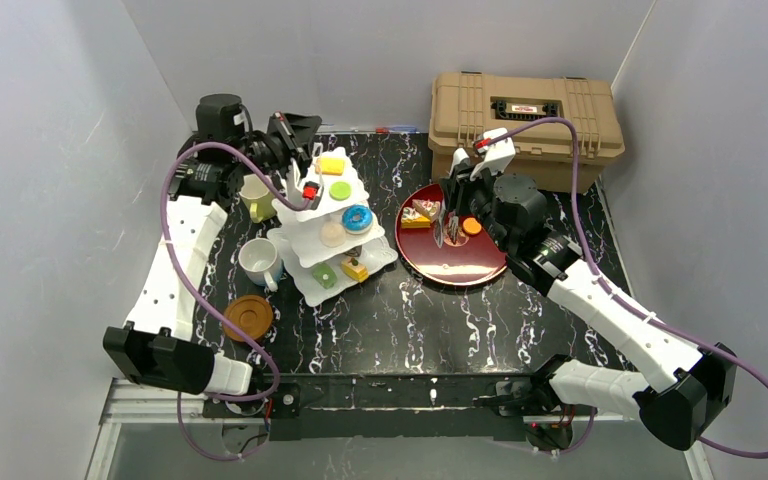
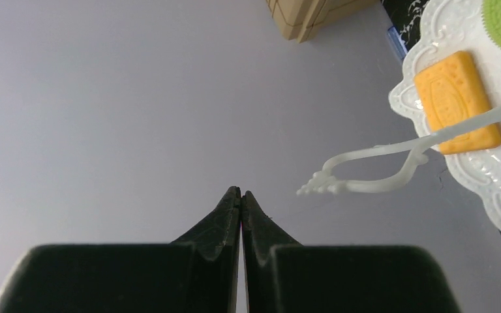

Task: Serve the afternoon tea
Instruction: Adjust the desert table at the center of the board.

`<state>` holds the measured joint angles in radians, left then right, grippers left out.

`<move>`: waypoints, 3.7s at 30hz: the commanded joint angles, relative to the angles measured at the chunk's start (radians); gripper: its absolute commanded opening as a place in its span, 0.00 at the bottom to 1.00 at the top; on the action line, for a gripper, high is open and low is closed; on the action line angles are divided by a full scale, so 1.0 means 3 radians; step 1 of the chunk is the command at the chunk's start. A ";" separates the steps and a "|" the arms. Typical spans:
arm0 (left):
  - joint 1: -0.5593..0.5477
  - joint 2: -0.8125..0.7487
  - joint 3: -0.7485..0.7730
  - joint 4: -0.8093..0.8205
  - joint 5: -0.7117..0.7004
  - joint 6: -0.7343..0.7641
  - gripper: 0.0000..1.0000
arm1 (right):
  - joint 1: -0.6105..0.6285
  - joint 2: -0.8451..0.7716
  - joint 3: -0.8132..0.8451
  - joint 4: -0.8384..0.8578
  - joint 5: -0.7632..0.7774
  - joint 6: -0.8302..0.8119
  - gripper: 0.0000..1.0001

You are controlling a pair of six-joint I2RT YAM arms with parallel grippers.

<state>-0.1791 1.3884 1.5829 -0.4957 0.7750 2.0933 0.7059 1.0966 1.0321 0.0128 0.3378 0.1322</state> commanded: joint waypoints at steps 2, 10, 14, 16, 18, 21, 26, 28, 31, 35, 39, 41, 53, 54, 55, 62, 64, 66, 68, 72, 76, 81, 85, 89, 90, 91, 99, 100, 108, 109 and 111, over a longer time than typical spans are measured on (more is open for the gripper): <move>0.0009 -0.0019 0.0423 -0.0453 -0.0118 0.0356 0.00 | -0.0021 -0.0053 0.0053 0.0184 0.0022 0.0056 0.21; 0.0153 0.0050 0.0972 -0.1201 -0.0305 -0.1387 0.56 | -0.0026 -0.0073 0.0037 0.0167 0.0035 0.0044 0.21; 0.0339 0.0039 0.1142 -0.1953 -0.0031 -0.2022 0.61 | -0.0027 -0.0081 0.0032 0.0167 0.0050 0.0032 0.21; 0.0479 -0.0025 0.0967 -0.2066 0.0219 -0.2145 0.62 | -0.0027 -0.0064 0.0041 0.0169 0.0037 0.0030 0.21; 0.0529 -0.0016 0.0917 -0.2063 0.0386 -0.2449 0.63 | -0.0030 -0.0051 0.0062 0.0163 0.0025 0.0030 0.21; 0.0531 0.0131 0.1064 -0.2050 0.0557 -0.3235 0.65 | -0.0031 -0.0062 0.0067 0.0147 0.0036 0.0030 0.21; 0.0522 -0.0048 0.0660 -0.1440 0.0778 -0.4544 0.73 | -0.0032 -0.0096 0.0022 0.0148 0.0071 0.0035 0.21; 0.0452 -0.0261 0.0236 -0.0598 0.0374 -0.5276 0.72 | -0.0032 -0.0079 0.0021 0.0147 0.0062 0.0043 0.21; 0.0319 -0.0413 -0.0149 0.0001 -0.0158 -0.5955 0.74 | -0.0032 -0.0062 0.0035 0.0151 0.0048 0.0052 0.21; 0.0107 -0.0392 -0.0232 0.0323 -0.0563 -0.6326 0.73 | -0.0032 -0.0039 0.0062 0.0142 0.0017 0.0070 0.21; -0.0078 -0.0394 -0.0288 0.0557 -0.0931 -0.6508 0.67 | -0.0032 -0.0067 0.0049 0.0126 0.0002 0.0097 0.20; -0.0153 -0.0367 -0.0296 0.0558 -0.1183 -0.6533 0.60 | -0.0032 -0.0082 0.0045 0.0114 -0.0006 0.0097 0.20; -0.0731 -0.0284 -0.0326 0.0640 -0.2361 -0.6230 0.00 | -0.0037 -0.0224 -0.0053 0.0102 0.0053 0.0079 0.20; -0.0786 -0.0267 -0.0297 0.0658 -0.2591 -0.6220 0.00 | -0.0037 -0.0225 -0.0060 0.0109 0.0048 0.0085 0.20; -0.0817 -0.0243 -0.0235 0.0660 -0.2772 -0.6236 0.00 | -0.0037 -0.0224 -0.0068 0.0114 0.0046 0.0086 0.20; -0.0873 0.0003 0.0405 0.0512 -0.3658 -0.6552 0.00 | -0.0037 -0.0190 -0.0052 0.0136 0.0006 0.0073 0.20; -0.0878 0.0041 0.0536 0.0476 -0.3781 -0.6626 0.00 | -0.0041 -0.0179 -0.0041 0.0136 -0.0009 0.0057 0.20; -0.0889 0.0034 0.0606 0.0499 -0.3867 -0.6662 0.00 | -0.0042 -0.0171 -0.0040 0.0136 -0.0011 0.0047 0.20; -0.0916 0.0010 0.0609 0.0535 -0.3915 -0.6672 0.00 | -0.0047 -0.0170 -0.0039 0.0136 -0.0014 0.0040 0.20; -0.0951 -0.0055 0.0455 0.0640 -0.3936 -0.6670 0.00 | -0.0047 -0.0182 -0.0052 0.0138 -0.0032 0.0050 0.20; -0.0966 -0.0081 0.0351 0.0639 -0.3983 -0.6853 0.00 | -0.0050 -0.0212 -0.0079 0.0141 -0.0027 0.0064 0.20; -0.0986 -0.0009 0.0321 0.0628 -0.4081 -0.7063 0.00 | -0.0052 -0.0213 -0.0086 0.0136 -0.0032 0.0081 0.20; -0.0988 0.0067 0.0409 0.0542 -0.4142 -0.7219 0.00 | -0.0052 -0.0234 -0.0112 0.0136 -0.0024 0.0092 0.20; -0.0988 0.0107 0.0448 0.0362 -0.4078 -0.7487 0.00 | -0.0052 -0.0245 -0.0134 0.0141 -0.0027 0.0101 0.20; -0.0988 0.0108 0.0439 0.0331 -0.4045 -0.7543 0.00 | -0.0052 -0.0246 -0.0135 0.0141 -0.0023 0.0104 0.20; -0.0989 0.0107 0.0432 0.0298 -0.4019 -0.7598 0.00 | -0.0052 -0.0249 -0.0137 0.0141 -0.0021 0.0102 0.20; -0.0993 0.0175 0.0517 0.0217 -0.3938 -0.7818 0.00 | -0.0052 -0.0245 -0.0168 0.0167 -0.0037 0.0129 0.20; -0.0993 0.0178 0.0539 0.0203 -0.3904 -0.7819 0.00 | -0.0052 -0.0243 -0.0168 0.0167 -0.0041 0.0135 0.20; -0.0993 -0.0114 0.0380 0.0139 -0.3437 -0.7528 0.89 | -0.0054 -0.0260 -0.0135 0.0142 -0.0006 0.0108 0.21; -0.0994 -0.0167 0.0342 0.0139 -0.3376 -0.7426 0.96 | -0.0056 -0.0259 -0.0130 0.0137 -0.0006 0.0107 0.21; -0.0993 -0.0269 0.0285 0.0144 -0.3319 -0.7232 0.98 | -0.0057 -0.0263 -0.0120 0.0134 -0.0004 0.0107 0.21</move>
<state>-0.4736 1.4025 1.6890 -0.4606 -0.2882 -0.1776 0.6937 1.0458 0.9833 -0.0051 0.3305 0.1604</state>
